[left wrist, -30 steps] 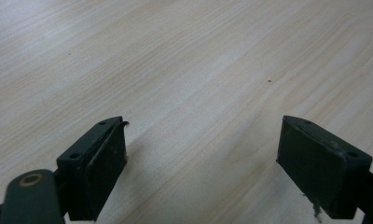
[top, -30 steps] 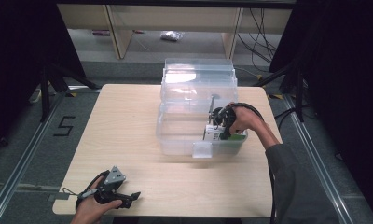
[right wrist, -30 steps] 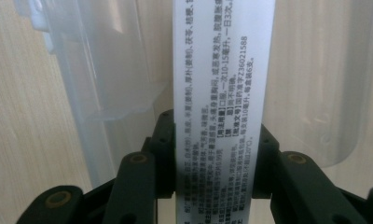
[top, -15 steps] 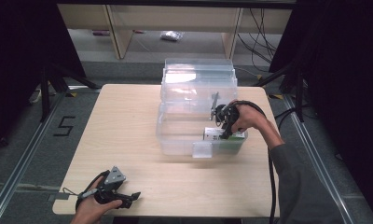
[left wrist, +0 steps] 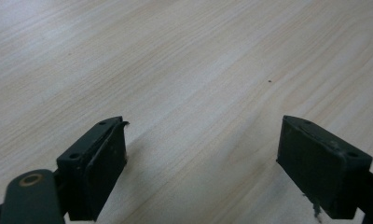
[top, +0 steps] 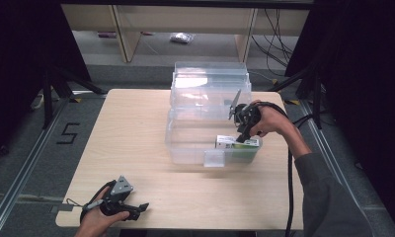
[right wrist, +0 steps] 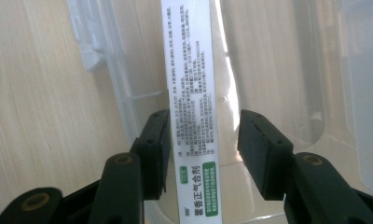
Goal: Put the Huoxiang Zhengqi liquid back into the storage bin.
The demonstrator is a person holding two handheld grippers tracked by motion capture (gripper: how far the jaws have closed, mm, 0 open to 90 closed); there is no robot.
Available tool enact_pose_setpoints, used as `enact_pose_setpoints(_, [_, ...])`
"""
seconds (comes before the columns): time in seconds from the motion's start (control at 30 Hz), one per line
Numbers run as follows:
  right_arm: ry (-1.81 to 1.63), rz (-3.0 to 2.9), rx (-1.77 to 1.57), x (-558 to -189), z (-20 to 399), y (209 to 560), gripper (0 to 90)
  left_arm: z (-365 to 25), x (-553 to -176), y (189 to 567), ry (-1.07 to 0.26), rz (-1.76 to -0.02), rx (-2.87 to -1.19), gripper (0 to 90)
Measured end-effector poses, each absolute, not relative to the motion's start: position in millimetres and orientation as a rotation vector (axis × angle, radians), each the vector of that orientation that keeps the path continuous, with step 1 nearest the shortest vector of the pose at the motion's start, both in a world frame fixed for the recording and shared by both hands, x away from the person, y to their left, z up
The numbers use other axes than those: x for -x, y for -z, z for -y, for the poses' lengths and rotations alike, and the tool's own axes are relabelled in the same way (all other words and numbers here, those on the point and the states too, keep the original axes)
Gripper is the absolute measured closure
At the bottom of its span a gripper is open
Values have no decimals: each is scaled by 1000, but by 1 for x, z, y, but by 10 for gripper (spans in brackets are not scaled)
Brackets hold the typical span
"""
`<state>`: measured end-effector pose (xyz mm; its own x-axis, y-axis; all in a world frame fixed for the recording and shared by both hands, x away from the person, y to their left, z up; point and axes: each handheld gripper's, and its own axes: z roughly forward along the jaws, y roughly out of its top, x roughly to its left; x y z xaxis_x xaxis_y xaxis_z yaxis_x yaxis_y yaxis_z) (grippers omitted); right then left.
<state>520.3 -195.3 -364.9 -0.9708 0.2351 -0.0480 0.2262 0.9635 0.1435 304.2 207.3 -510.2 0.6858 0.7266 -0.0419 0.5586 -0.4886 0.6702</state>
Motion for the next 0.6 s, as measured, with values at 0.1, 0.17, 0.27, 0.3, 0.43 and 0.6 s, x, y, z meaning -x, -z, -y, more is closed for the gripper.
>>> enact_pose_setpoints(0.1, [-258,-3028,-395,-518,200,359,536,-207,-304,510,-325,-981,-2225,150])
enact_pose_setpoints(0.17, [-288,-3019,-409,-517,202,356,532,-207,-304,510,-325,-982,-2225,150])
enact_pose_setpoints(0.27, [-309,-2999,-434,-515,205,353,522,-207,-304,510,-326,-982,-2225,150])
enact_pose_setpoints(0.3, [-313,-2997,-436,-515,205,352,520,-207,-304,510,-326,-982,-2225,150])
enact_pose_setpoints(0.43, [-354,-2996,-474,-512,204,350,512,-207,-304,510,-326,-981,-2226,151])
enact_pose_setpoints(0.6, [-385,-2968,-507,-511,204,347,480,-207,-304,510,-327,-980,-2226,150])
